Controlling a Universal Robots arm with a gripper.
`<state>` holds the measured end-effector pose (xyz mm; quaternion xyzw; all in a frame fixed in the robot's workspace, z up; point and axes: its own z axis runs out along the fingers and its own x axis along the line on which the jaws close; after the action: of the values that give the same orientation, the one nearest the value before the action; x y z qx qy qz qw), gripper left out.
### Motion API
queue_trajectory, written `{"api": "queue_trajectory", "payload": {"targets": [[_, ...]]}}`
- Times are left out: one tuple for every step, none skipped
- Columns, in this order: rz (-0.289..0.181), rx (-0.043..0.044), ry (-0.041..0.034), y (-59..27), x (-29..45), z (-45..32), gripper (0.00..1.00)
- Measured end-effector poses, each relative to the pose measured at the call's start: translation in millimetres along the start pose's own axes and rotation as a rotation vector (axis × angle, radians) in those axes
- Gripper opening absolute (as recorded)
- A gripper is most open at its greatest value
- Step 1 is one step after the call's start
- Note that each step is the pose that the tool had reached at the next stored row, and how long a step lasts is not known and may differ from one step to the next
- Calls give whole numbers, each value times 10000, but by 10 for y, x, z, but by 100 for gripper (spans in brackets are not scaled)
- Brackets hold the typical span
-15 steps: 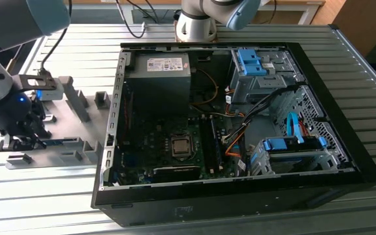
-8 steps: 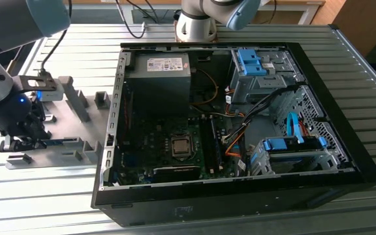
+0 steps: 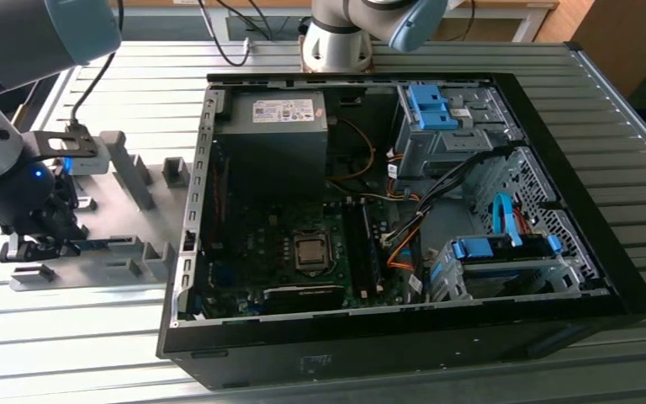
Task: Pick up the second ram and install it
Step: 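Pick up the second ram and move it above second insertion slot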
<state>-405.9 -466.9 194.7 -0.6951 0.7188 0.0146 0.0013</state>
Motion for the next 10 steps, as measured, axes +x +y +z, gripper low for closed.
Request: {"api": "queue_trajectory", "payload": {"targets": [[0,0,0,0,0,0,31],[0,0,0,0,0,0,31],[0,0,-1,0,0,0,31],[0,1,-1,0,0,1,31],[0,0,-1,0,0,1,31],[0,0,0,0,0,1,31],[0,1,-1,0,0,1,31],[0,0,-1,0,0,1,31],[0,1,-1,0,0,1,30],[0,1,-1,0,0,1,30]]}}
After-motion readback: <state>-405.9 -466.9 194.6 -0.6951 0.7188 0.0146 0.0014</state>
